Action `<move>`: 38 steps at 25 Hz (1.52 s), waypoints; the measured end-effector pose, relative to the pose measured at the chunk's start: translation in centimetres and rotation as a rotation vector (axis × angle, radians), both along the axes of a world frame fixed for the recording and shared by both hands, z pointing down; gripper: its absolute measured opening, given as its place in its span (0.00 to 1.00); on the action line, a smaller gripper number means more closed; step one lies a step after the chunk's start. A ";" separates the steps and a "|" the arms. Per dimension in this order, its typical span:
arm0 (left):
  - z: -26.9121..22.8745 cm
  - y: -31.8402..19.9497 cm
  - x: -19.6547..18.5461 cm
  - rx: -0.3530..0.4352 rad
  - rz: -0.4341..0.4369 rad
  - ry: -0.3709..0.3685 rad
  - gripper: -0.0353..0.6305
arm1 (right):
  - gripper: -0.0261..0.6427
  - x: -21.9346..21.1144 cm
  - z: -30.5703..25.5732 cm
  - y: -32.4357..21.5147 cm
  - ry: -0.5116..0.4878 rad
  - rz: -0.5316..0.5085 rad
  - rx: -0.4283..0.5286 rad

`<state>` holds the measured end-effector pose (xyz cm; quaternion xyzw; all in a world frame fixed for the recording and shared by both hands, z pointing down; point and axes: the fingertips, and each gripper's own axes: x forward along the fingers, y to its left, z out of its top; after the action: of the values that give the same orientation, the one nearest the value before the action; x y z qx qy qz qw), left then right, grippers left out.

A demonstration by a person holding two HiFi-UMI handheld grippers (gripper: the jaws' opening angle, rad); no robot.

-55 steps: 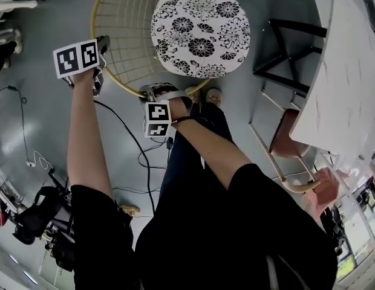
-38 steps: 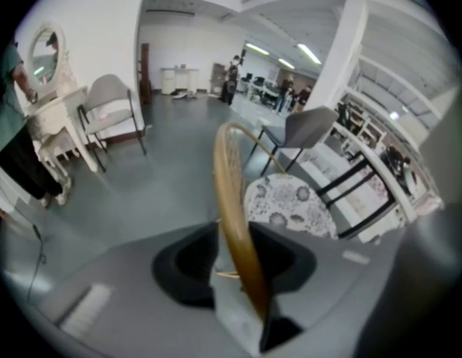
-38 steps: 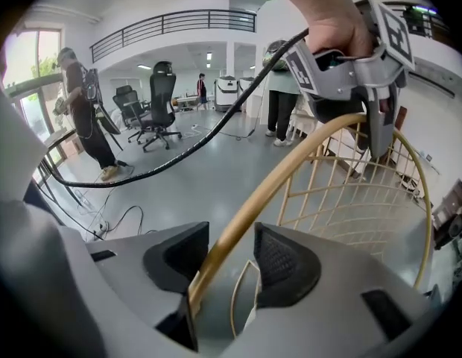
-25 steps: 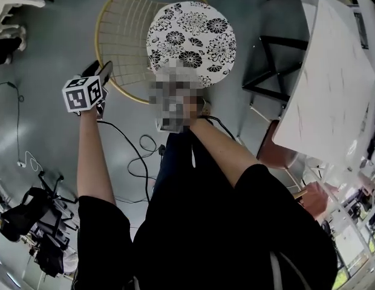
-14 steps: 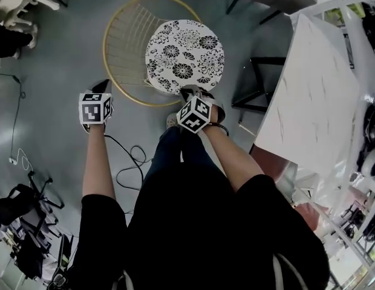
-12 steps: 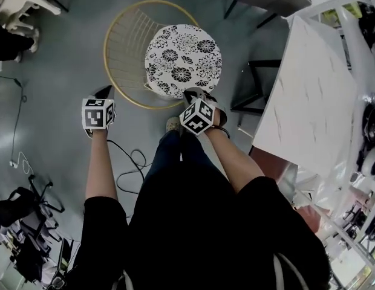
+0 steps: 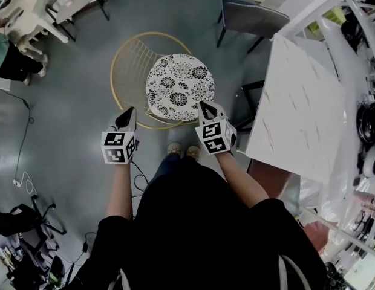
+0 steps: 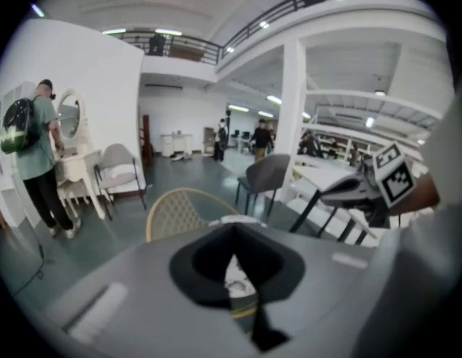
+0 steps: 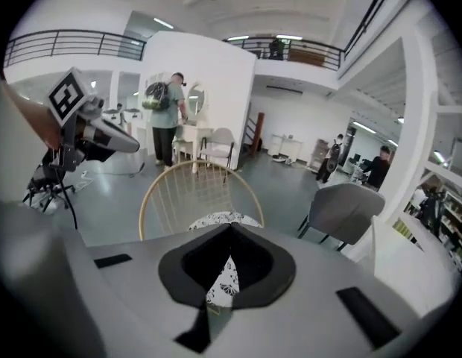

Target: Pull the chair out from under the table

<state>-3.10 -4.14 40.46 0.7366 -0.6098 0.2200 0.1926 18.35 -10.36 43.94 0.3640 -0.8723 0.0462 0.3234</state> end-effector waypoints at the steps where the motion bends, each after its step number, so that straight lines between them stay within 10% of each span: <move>1: -1.3 0.0 0.9 0.034 0.005 -0.003 0.06 | 0.07 0.3 -1.5 -0.2 -0.031 0.022 0.023; 20: -19.9 -0.1 7.9 0.478 -0.005 -0.075 0.06 | 0.07 1.7 -24.1 1.3 -0.479 0.105 0.387; 38: -20.0 0.0 10.6 0.487 0.000 -0.069 0.06 | 0.07 2.9 -24.2 2.5 -0.511 0.075 0.398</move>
<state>7.51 -4.12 20.42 0.7534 -0.6511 0.0913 -0.0117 21.22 -7.88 19.72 0.4287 -0.9030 -0.0235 0.0146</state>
